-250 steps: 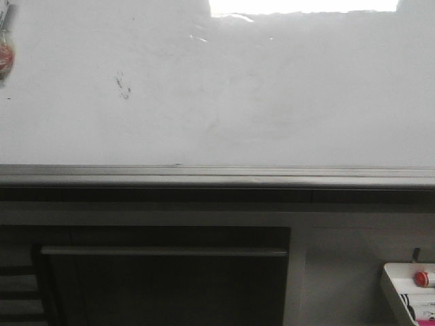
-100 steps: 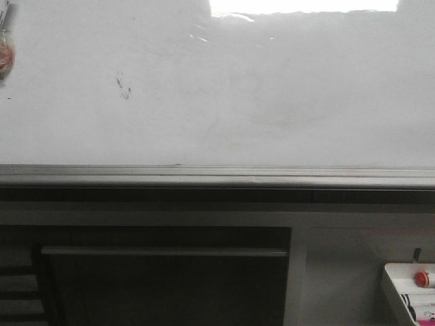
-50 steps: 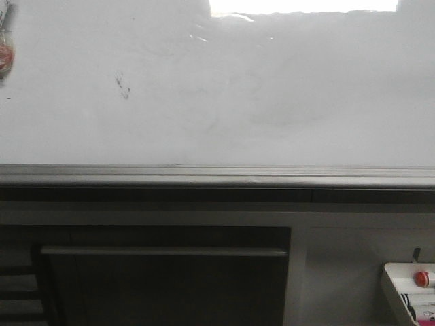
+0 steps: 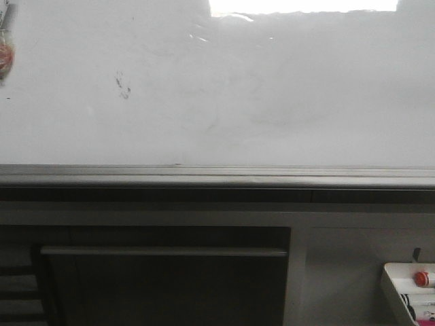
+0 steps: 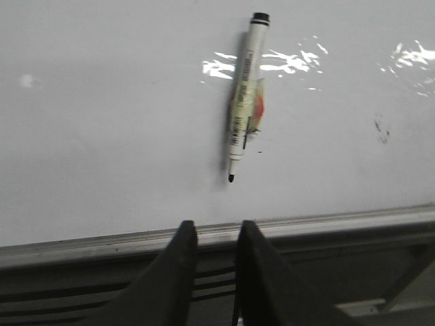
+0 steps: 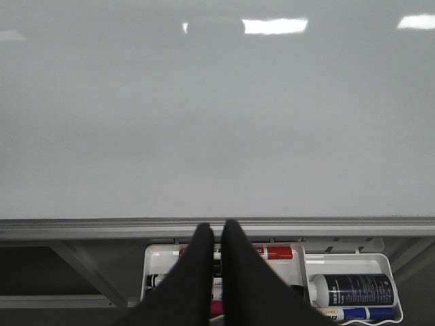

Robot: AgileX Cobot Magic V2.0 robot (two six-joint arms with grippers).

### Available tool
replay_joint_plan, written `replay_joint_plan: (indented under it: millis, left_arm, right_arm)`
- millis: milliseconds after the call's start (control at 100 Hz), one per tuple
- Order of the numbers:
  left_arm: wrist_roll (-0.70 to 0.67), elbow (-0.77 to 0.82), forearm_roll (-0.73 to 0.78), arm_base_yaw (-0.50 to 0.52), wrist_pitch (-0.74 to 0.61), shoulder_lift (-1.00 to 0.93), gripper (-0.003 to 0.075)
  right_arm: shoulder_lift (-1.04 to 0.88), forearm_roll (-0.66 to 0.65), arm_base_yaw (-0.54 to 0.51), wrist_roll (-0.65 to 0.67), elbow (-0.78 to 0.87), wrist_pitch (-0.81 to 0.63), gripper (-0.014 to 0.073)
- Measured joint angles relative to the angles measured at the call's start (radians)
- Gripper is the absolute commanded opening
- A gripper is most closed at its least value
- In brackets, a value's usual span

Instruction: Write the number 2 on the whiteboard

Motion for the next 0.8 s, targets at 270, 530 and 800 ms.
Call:
replay_joint_plan:
  millis: [270, 530, 800]
  left_arm:
    - [0.039, 0.000, 0.000, -0.074, -0.075, 0.109, 0.0480]
    - [0.039, -0.002, 0.044, -0.074, -0.172, 0.333, 0.0441]
    - [0.040, -0.093, 0.046, -0.074, -0.219, 0.587, 0.0442]
  right_arm:
    - [0.000, 0.000, 0.000, -0.002, 0.000, 0.012, 0.0342]
    - [0.000, 0.000, 0.000, -0.002, 0.000, 0.012, 0.0342]
    - [0.000, 0.000, 0.000, 0.000, 0.000, 0.013, 0.0342]
